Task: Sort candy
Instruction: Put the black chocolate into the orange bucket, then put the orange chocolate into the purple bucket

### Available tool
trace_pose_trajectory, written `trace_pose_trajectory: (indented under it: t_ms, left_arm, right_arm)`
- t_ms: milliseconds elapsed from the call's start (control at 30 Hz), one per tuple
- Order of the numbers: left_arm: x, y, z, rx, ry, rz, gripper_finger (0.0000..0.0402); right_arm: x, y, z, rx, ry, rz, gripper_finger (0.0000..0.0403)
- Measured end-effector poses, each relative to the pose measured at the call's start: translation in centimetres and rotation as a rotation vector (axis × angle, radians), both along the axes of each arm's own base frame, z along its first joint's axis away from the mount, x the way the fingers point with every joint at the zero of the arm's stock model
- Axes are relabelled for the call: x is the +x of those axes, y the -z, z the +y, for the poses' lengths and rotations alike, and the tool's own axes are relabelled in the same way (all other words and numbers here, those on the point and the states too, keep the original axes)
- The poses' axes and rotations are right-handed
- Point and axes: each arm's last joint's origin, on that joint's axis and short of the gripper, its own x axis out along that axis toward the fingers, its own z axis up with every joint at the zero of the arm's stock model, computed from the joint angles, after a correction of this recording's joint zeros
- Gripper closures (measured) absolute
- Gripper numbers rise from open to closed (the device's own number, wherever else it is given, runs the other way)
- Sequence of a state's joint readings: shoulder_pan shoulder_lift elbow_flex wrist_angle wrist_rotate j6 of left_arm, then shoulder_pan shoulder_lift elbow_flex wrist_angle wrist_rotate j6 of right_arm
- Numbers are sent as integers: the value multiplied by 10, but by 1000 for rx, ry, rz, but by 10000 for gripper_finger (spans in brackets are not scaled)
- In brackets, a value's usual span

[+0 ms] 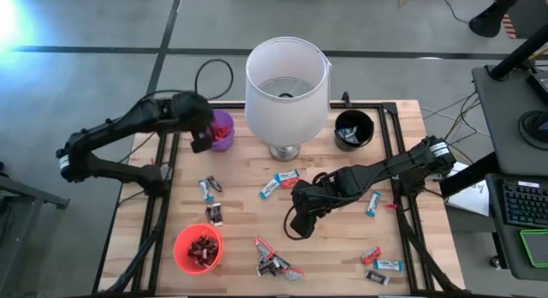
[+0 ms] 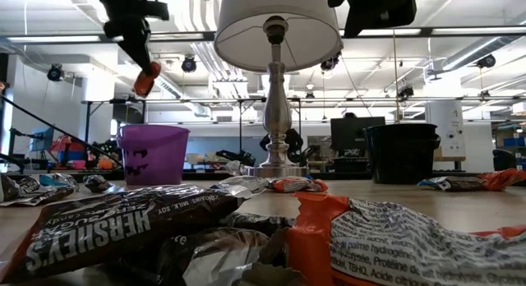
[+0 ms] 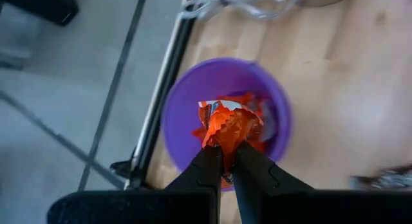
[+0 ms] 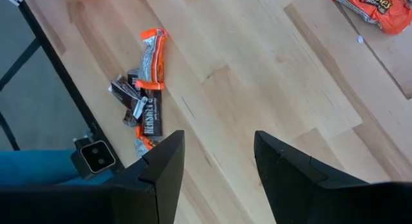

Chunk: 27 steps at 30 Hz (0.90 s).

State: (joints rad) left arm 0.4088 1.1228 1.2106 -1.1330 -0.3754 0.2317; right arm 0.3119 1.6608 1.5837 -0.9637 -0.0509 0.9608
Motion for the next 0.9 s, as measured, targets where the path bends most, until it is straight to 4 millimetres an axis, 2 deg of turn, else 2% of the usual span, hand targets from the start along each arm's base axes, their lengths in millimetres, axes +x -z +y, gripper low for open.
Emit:
trace_pose_trajectory:
  t_ms: [267,600,900]
  left_arm:
    - [4,7,22,-64,16,7,397]
    - [14,15,28,-70,42,51,366]
    - [14,15,28,-61,45,43,325]
  right_arm:
    - [0,0,0,4,8,1,227]
    - [0,0,0,4,8,1,227]
    - [0,0,0,-8,14,-6,227]
